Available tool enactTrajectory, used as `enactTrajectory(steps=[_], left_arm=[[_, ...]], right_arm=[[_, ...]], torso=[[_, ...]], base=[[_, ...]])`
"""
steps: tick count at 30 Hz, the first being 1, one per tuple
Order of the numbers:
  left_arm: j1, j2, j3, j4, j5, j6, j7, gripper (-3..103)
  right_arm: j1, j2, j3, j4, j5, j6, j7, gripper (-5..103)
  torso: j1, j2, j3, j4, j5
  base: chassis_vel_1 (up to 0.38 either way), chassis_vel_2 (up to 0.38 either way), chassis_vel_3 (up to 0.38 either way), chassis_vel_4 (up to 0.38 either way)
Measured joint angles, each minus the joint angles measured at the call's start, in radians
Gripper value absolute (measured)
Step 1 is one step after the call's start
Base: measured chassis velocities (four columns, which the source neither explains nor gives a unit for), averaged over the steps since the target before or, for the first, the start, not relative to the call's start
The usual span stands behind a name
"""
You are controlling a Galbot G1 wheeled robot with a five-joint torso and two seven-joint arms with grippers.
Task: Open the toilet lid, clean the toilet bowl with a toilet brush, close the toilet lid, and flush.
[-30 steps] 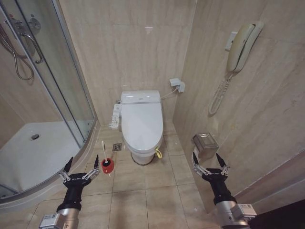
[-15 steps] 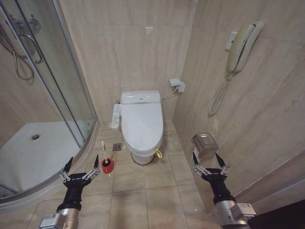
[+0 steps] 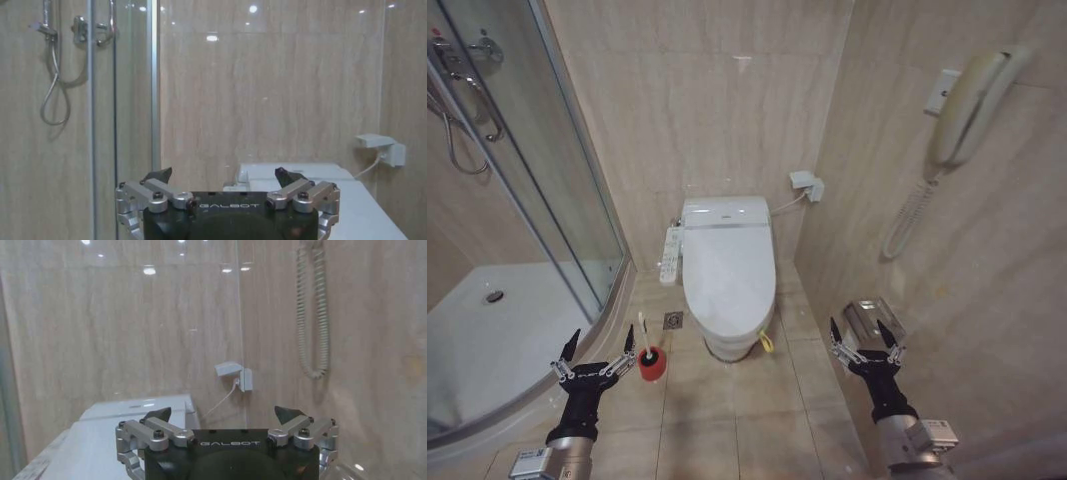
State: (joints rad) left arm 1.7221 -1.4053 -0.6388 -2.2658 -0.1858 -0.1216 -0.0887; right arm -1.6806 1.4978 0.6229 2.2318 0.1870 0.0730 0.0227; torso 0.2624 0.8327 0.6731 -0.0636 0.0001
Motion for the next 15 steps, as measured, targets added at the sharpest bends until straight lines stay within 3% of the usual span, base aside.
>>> enactTrajectory(steps=[7, 15], left_arm=[[0.000, 0.000, 0.000, 0.000, 0.000, 0.000, 0.000, 100], [0.000, 0.000, 0.000, 0.000, 0.000, 0.000, 0.000, 100]], right_arm=[[0.024, -0.004, -0.001, -0.016, -0.002, 0.000, 0.004, 100], [0.038, -0.019, -0.006, -0.029, -0.004, 0.000, 0.002, 100]], torso=[[0.001, -0.001, 0.000, 0.0001, -0.0002], [-0.001, 0.000, 0.000, -0.0001, -0.0002]], base=[[-0.216, 0.219, 0.209, -0.182], [-0.013, 0.009, -0.006, -0.004]])
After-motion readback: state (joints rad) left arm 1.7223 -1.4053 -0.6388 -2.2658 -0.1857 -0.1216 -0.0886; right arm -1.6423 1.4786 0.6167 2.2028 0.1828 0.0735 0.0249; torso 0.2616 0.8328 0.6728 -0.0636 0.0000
